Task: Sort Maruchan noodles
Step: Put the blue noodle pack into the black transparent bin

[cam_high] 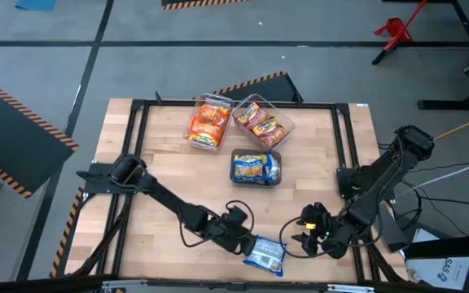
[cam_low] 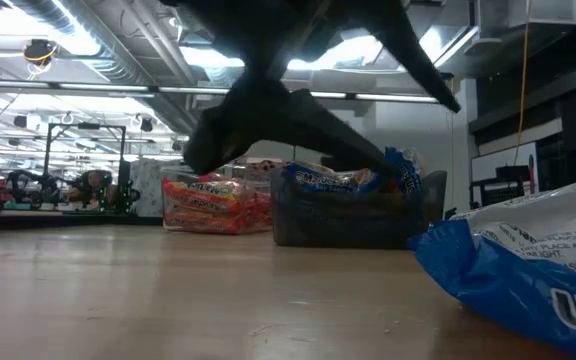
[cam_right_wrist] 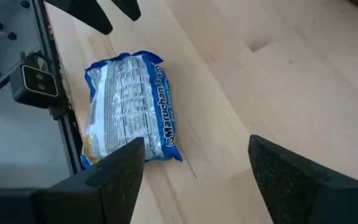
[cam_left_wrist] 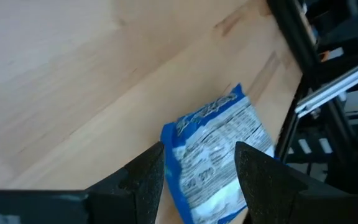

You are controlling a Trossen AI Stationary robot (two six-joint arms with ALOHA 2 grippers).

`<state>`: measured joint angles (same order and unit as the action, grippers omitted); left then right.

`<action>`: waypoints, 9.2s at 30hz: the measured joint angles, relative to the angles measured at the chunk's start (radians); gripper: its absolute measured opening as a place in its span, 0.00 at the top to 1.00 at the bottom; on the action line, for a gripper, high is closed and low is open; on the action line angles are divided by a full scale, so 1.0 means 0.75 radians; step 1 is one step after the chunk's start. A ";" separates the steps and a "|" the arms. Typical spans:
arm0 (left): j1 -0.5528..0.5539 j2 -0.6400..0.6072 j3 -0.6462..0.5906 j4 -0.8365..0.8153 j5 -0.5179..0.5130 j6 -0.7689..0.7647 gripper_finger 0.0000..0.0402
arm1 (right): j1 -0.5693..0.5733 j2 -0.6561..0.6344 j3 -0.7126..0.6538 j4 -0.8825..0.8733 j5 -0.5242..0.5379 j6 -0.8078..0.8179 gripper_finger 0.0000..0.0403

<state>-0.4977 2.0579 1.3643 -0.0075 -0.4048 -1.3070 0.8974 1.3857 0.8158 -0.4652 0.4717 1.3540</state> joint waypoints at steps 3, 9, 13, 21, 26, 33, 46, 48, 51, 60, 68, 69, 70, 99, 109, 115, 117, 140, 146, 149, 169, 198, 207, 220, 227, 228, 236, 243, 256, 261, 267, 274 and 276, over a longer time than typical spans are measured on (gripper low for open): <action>0.003 0.000 0.000 0.040 -0.003 0.000 0.54 | 0.000 0.000 0.000 -0.004 0.005 0.000 0.32; 0.000 0.000 0.000 0.090 -0.031 0.000 0.54 | 0.000 0.000 0.000 -0.009 0.024 -0.006 0.32; 0.017 0.000 0.000 0.106 -0.048 -0.059 0.54 | -0.001 0.000 0.000 -0.009 0.028 -0.033 0.32; 0.050 0.012 0.001 0.128 0.149 -0.061 0.54 | -0.001 0.000 0.000 -0.009 0.035 -0.066 0.32; 0.049 0.028 0.002 0.149 0.343 0.040 0.50 | -0.001 0.000 0.000 -0.009 0.059 -0.084 0.32; 0.060 0.053 0.001 0.267 0.413 0.063 0.40 | 0.000 0.000 0.000 -0.001 0.041 -0.097 0.32; 0.040 0.055 0.000 0.012 0.363 -0.137 0.40 | 0.016 0.177 0.001 0.120 -0.056 -0.052 0.32; 0.033 0.055 0.000 0.011 0.354 -0.135 0.40 | 0.019 0.215 0.001 0.185 -0.070 -0.043 0.32; 0.020 0.059 0.000 0.020 0.299 -0.132 0.40 | 0.035 0.252 0.001 0.222 -0.072 0.009 0.32; 0.019 0.177 0.003 0.183 0.312 -0.169 0.40 | 0.070 0.323 0.002 0.250 -0.036 0.129 0.32; 0.029 0.196 0.001 0.279 0.268 -0.134 0.40 | 0.018 0.481 0.001 0.515 -0.037 0.028 0.32; 0.029 0.197 0.001 0.290 0.268 -0.135 0.40 | 0.003 0.506 0.002 0.568 -0.056 0.004 0.32; 0.029 0.198 0.000 0.306 0.270 -0.136 0.40 | -0.012 0.526 0.002 0.605 -0.065 -0.007 0.32; 0.059 0.194 0.000 0.529 0.410 -0.319 0.76 | -0.092 0.522 0.001 0.623 -0.153 -0.075 0.32; 0.090 0.189 0.056 0.590 0.557 -0.232 0.81 | -0.041 0.087 -0.001 0.270 -0.236 -0.096 0.32; 0.156 0.187 0.163 0.561 0.659 -0.068 0.89 | 0.057 -0.201 -0.001 -0.030 0.006 0.023 0.32; 0.186 0.187 0.208 0.533 0.727 -0.004 0.93 | 0.097 -0.274 -0.001 -0.107 0.101 0.076 0.32; 0.461 0.185 1.221 -1.386 0.607 1.421 0.99 | 0.305 -0.424 0.001 -0.228 0.367 0.169 0.32; 0.466 0.094 1.271 -1.591 0.053 1.665 0.99 | 0.303 -0.381 0.001 -0.269 0.432 0.194 0.32; 0.479 0.064 1.275 -1.702 -0.106 1.609 0.99 | 0.303 -0.366 0.002 -0.286 0.460 0.221 0.32; 0.447 0.075 1.145 -1.414 -0.585 2.592 0.99 | 0.115 -0.256 0.002 -0.357 0.456 0.249 0.32; 0.548 -0.216 0.901 -1.197 -0.328 3.004 1.00 | 0.076 -0.208 0.002 -0.359 0.479 0.564 0.32; 0.527 -0.766 0.253 -1.099 -0.235 2.913 1.00 | 0.073 -0.208 0.002 -0.358 0.524 0.654 0.32; 0.572 -0.815 -0.222 -0.327 -0.089 3.588 0.99 | 0.039 -0.209 0.002 -0.362 0.523 0.671 0.32; 0.619 -0.641 -0.209 -0.066 -0.062 3.845 0.99 | 0.033 -0.201 0.001 -0.452 0.522 0.659 0.32; 0.623 -0.616 -0.205 -0.020 -0.059 3.882 0.99 | 0.033 -0.199 0.001 -0.457 0.524 0.660 0.32; 0.662 -0.479 -0.188 0.225 -0.002 4.097 0.98 | 0.033 -0.198 0.001 -0.483 0.535 0.664 0.32; 0.661 -0.461 -0.186 0.150 -0.004 3.928 0.99 | 0.033 -0.198 0.001 -0.514 0.536 0.665 0.32; 0.660 -0.460 -0.186 -0.297 0.177 3.545 0.93 | 0.033 -0.198 0.001 -0.534 0.548 0.632 0.32; 0.621 -0.460 -0.186 -0.358 0.201 3.490 0.93 | 0.033 -0.198 0.001 -0.529 0.549 0.550 0.32; 0.594 -0.460 -0.186 -0.445 0.298 3.401 0.93 | -0.091 -0.198 0.001 -0.433 0.548 0.269 0.32; 0.643 -0.460 -0.186 -0.574 0.297 3.315 0.93 | -0.454 -0.198 0.001 -0.011 0.363 -0.502 0.32; 0.660 -0.460 -0.186 -0.584 0.281 3.318 0.93 | -0.570 -0.198 0.001 0.102 0.289 -0.701 0.32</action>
<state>-0.0027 1.7130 1.2251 -0.4454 -0.1942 1.1818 0.4696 1.2373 0.8165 -0.3885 0.6884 0.8286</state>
